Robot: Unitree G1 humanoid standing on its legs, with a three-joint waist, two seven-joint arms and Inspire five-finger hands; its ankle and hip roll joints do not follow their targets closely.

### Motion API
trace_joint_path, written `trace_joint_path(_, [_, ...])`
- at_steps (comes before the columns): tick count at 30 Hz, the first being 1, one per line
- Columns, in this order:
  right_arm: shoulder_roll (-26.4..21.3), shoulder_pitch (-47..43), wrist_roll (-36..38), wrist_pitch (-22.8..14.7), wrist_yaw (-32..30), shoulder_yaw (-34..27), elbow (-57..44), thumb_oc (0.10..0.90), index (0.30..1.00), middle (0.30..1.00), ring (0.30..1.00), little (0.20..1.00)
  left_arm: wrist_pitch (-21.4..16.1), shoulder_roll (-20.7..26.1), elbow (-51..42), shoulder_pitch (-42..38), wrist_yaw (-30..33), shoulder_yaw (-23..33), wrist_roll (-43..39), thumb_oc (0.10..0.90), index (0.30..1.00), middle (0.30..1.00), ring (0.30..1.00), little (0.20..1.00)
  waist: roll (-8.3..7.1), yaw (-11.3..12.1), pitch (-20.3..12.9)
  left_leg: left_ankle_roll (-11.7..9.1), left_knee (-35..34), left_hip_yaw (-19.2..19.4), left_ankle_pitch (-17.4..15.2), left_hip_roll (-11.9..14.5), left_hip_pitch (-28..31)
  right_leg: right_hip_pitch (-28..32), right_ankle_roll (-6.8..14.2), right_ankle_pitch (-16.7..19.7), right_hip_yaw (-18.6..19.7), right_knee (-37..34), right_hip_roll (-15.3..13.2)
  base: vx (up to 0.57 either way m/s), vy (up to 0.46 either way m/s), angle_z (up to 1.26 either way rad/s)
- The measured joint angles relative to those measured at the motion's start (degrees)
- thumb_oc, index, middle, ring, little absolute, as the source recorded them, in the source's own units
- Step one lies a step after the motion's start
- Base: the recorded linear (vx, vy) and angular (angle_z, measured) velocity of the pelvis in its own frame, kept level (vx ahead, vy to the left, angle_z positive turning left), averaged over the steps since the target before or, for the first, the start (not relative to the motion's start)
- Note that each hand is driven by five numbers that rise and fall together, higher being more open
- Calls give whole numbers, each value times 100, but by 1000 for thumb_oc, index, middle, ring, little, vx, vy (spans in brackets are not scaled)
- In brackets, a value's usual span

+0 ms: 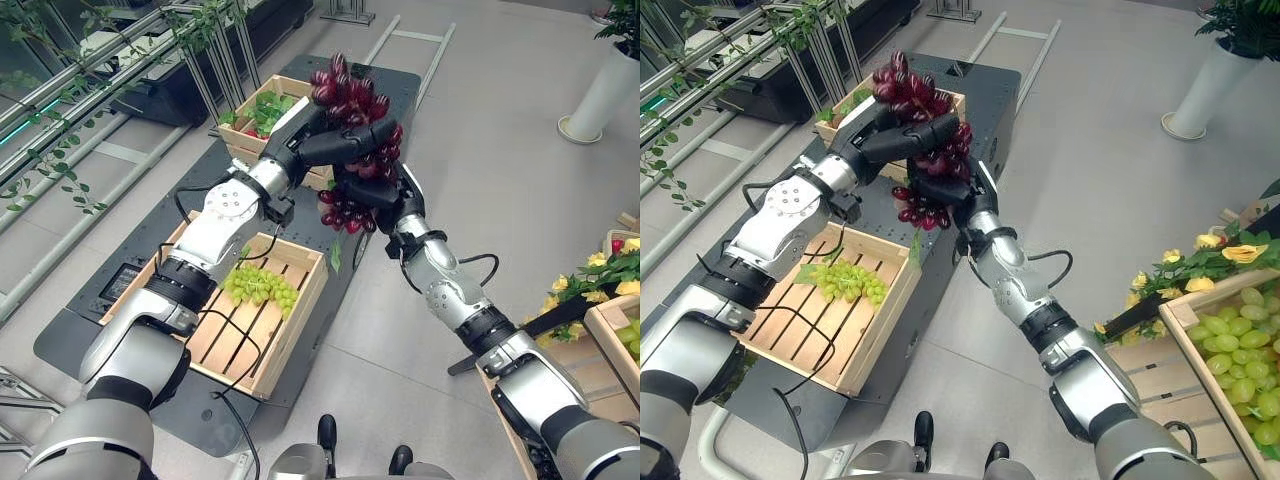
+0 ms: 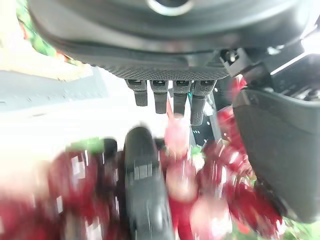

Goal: Pick up the fruits from the basket on one side to the basket on the other side

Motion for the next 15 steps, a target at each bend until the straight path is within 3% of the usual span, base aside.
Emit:
trace_joint_path(9, [-48, 609, -6, -20, 22, -479, 238, 400, 300, 300, 300, 300, -329, 13, 457, 733, 668, 712, -18, 800, 900, 900, 900, 900, 0, -119, 0, -1, -22, 12, 1, 6, 38, 21, 0, 0, 13, -1, 4, 0, 0, 0])
trace_joint_path(15, [-75, 848, -8, -26, 67, -822, 572, 400, 300, 300, 300, 300, -823, 15, 457, 927, 1049, 1175, -217, 800, 900, 900, 900, 900, 0, -135, 0, -1, -28, 29, 1, 8, 52, 26, 0, 0, 31, -1, 5, 0, 0, 0])
